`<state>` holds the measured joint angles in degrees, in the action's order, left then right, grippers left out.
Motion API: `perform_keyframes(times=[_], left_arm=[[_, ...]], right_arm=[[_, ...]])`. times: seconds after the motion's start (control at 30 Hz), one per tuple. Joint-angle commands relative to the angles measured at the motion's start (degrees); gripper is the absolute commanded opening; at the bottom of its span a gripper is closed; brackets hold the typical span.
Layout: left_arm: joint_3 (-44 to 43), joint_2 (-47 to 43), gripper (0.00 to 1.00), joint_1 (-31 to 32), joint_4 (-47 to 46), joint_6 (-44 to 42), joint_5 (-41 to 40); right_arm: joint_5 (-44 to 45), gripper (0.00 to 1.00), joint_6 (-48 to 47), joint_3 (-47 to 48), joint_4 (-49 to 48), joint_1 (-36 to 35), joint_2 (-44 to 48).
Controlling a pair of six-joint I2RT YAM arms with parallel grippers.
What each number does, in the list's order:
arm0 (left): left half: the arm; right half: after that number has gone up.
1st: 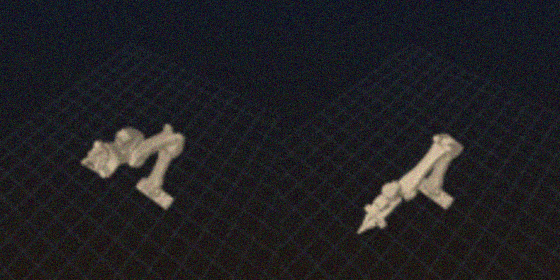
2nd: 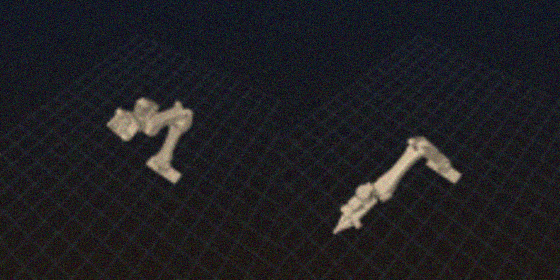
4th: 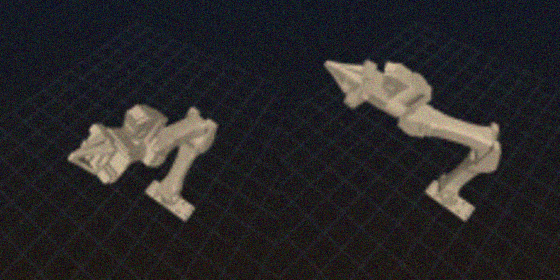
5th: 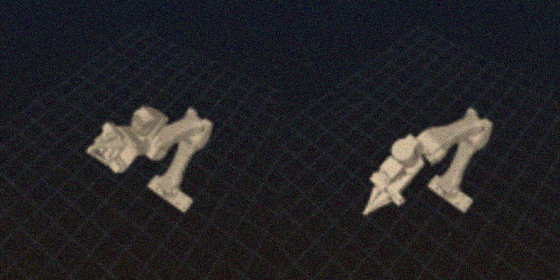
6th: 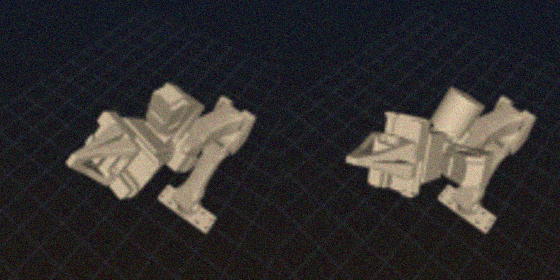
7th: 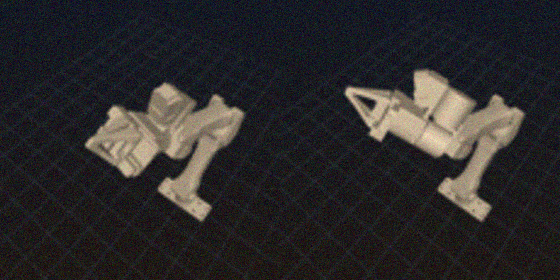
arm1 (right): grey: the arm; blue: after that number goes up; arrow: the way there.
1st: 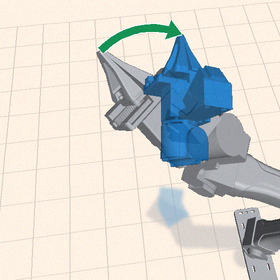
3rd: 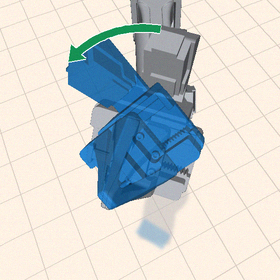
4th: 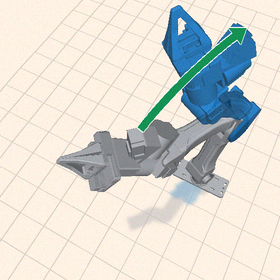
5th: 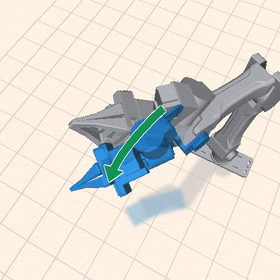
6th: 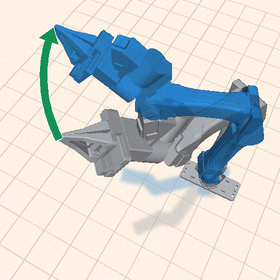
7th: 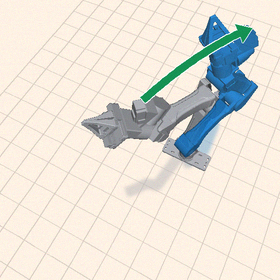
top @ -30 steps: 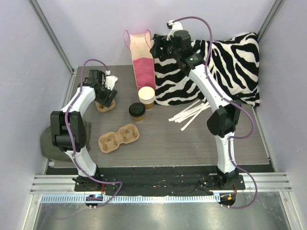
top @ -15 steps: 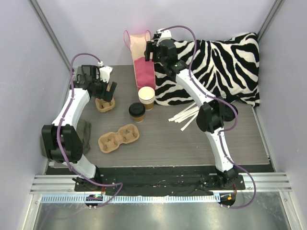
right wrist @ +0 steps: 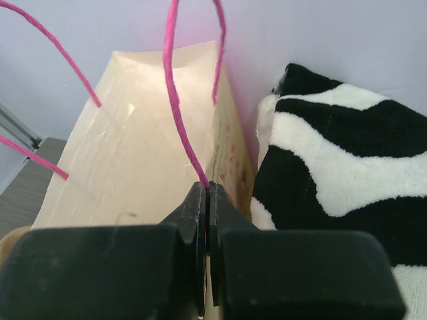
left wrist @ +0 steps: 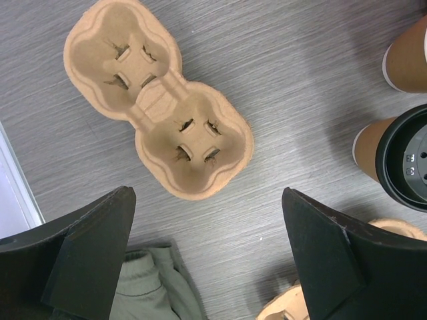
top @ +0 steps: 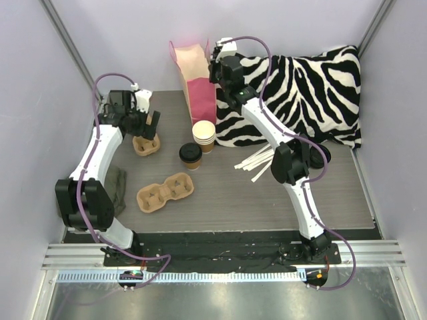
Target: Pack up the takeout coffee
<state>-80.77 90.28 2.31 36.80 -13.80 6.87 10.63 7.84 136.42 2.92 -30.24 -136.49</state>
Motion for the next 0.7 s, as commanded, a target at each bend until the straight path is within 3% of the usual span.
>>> perform_keyframes(times=[0.0, 0.17, 0.5, 0.67], left_arm=[[-1.14, -2.83, 0.97, -1.33, -2.78, 2.99, -0.81], [-3.68, -2.57, 1.00, -3.87, -2.78, 8.61, 1.03], [-13.26, -5.55, 1.00, -8.37, -3.66, 27.50, 13.25], [-20.03, -7.75, 1.00, -10.04, -6.03, 37.52, 18.34]], right_arm=[[2.99, 0.01, -1.15, 3.59, -8.80, -0.26, 1.22], [2.90, 0.01, -1.24, 6.57, -12.41, -0.26, 2.89], [3.08, 0.01, -1.16, 6.84, -14.44, -0.35, 13.25], [1.94, 0.01, -3.87, -3.77, -11.89, -0.35, 27.19]])
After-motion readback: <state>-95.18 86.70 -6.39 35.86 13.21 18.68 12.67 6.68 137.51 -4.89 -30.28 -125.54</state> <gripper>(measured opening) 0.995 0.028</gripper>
